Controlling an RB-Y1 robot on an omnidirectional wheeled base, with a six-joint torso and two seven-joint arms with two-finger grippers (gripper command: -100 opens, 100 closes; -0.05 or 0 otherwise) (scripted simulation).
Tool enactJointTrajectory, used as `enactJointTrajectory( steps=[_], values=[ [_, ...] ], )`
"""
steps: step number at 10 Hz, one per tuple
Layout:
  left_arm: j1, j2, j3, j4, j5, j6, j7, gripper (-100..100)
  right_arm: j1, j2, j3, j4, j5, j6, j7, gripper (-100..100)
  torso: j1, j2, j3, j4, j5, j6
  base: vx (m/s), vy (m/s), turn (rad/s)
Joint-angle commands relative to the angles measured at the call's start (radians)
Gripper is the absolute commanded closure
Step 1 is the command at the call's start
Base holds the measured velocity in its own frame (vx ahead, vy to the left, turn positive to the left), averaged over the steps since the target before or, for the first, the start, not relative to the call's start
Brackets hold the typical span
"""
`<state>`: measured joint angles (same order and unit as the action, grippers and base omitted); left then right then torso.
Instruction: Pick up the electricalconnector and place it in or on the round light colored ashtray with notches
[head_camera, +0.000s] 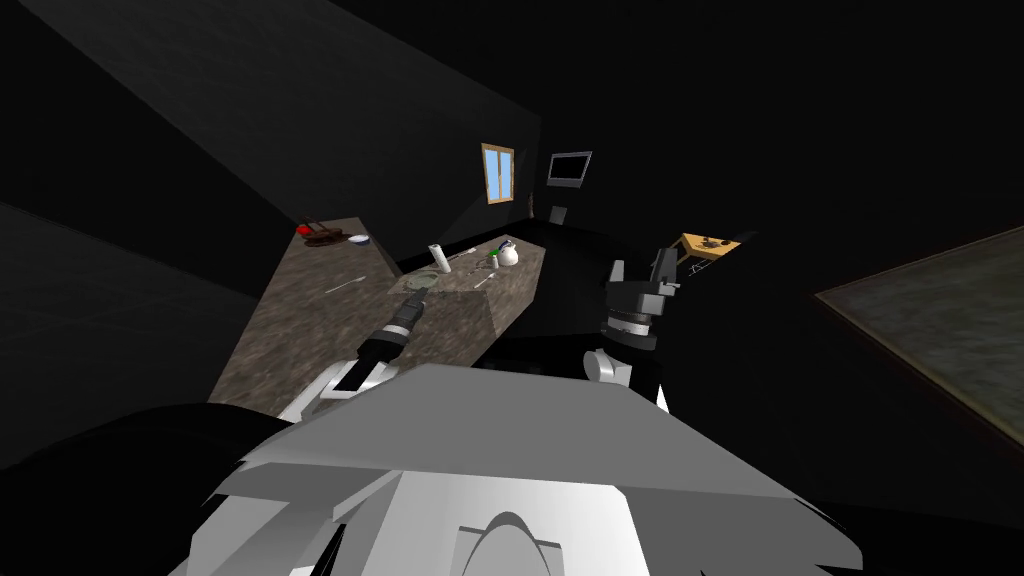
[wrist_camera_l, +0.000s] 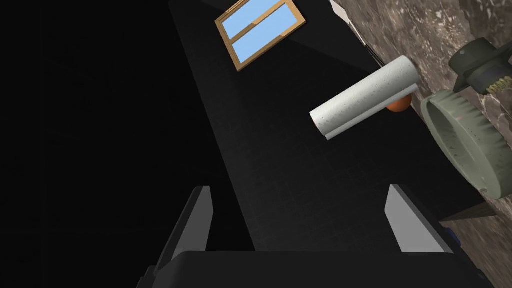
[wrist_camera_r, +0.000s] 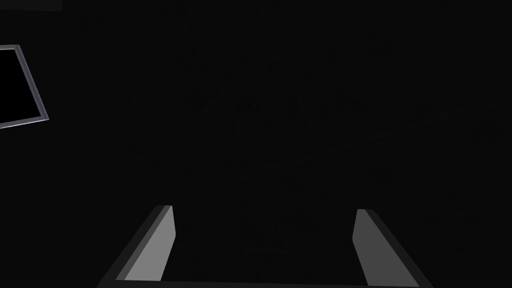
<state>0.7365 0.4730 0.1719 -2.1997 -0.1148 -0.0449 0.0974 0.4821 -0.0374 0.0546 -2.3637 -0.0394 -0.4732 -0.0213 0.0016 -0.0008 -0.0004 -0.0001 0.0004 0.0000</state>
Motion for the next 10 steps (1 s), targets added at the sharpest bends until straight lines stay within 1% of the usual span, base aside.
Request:
enactJointTrajectory(
  steps=[1,6,10],
  values=[
    [0.019,0.031,0.005,0.01,0.001,0.03,0.003,-100,0.0,0.0,0.0,0.0,0.0,0.0,0.0,0,0.0,0.0,0.0,0.0,0.0,0.0,0.015,0.019,-0.09],
    [0.086,0.134,0.014,0.036,0.02,0.099,0.01,-100,0.0,0.0,0.0,0.0,0.0,0.0,0.0,0,0.001,-0.002,-0.001,0.0,0.0,0.0,0.033,0.029,-0.117],
    [0.146,0.242,0.009,0.055,0.046,0.154,0.011,-100,0.0,0.0,0.0,0.0,0.0,0.0,0.0,0,0.003,-0.004,-0.002,-0.001,0.001,0.0,0.06,0.052,-0.169]
  ],
)
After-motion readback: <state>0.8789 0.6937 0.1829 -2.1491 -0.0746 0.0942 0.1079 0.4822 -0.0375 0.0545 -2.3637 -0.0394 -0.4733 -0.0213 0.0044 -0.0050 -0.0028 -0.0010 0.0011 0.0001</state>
